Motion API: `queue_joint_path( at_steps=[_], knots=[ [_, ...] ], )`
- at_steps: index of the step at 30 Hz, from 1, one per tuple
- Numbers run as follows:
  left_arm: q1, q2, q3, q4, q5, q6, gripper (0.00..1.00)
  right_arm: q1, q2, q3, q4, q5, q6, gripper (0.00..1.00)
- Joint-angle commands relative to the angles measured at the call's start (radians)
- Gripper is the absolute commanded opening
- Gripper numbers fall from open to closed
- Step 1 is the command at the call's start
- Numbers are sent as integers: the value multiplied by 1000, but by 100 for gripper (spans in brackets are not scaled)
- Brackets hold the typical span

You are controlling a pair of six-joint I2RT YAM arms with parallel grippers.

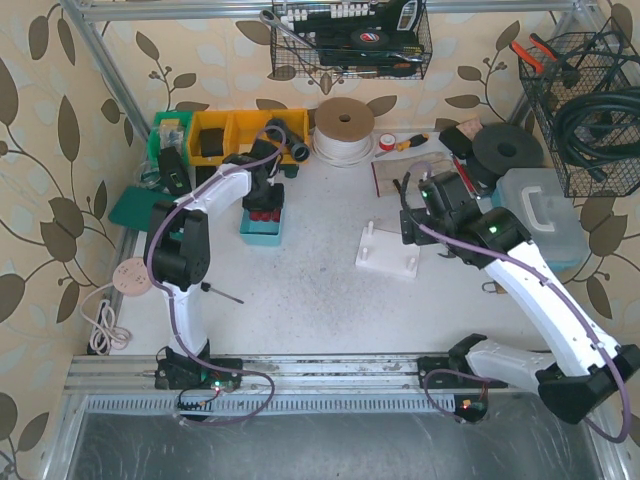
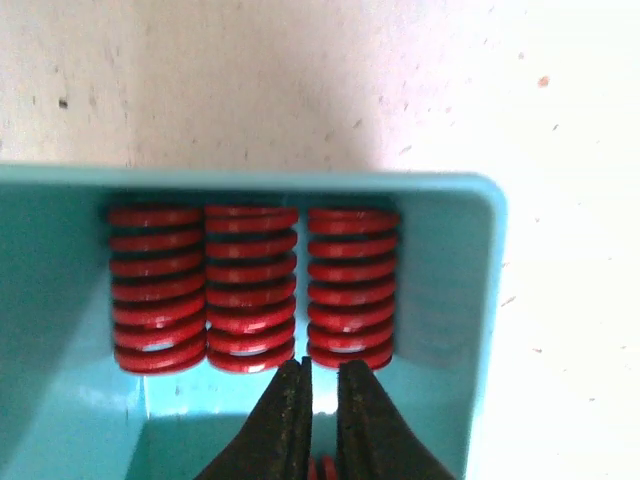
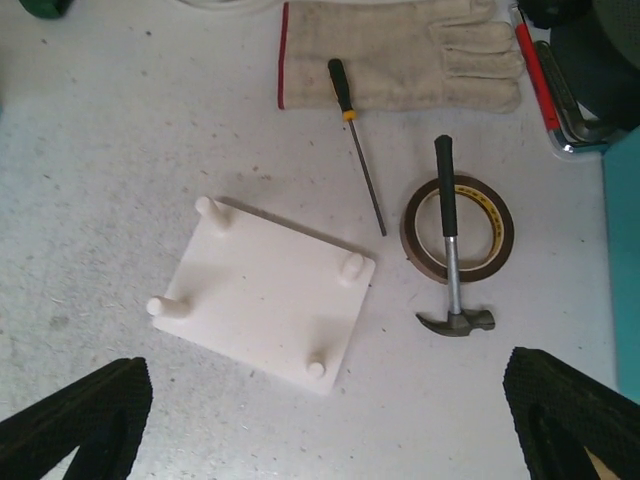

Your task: Install the large spring

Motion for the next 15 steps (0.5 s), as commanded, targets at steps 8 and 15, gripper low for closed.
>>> queue_joint_path(
  at_steps=[8, 15],
  knots=[
    [5, -49, -54, 231, 52, 36, 9, 3, 73, 111, -125, 102, -34, 94],
    [5, -36, -113, 238, 96, 43, 4, 3, 33, 126, -154, 120, 6, 94]
  ],
)
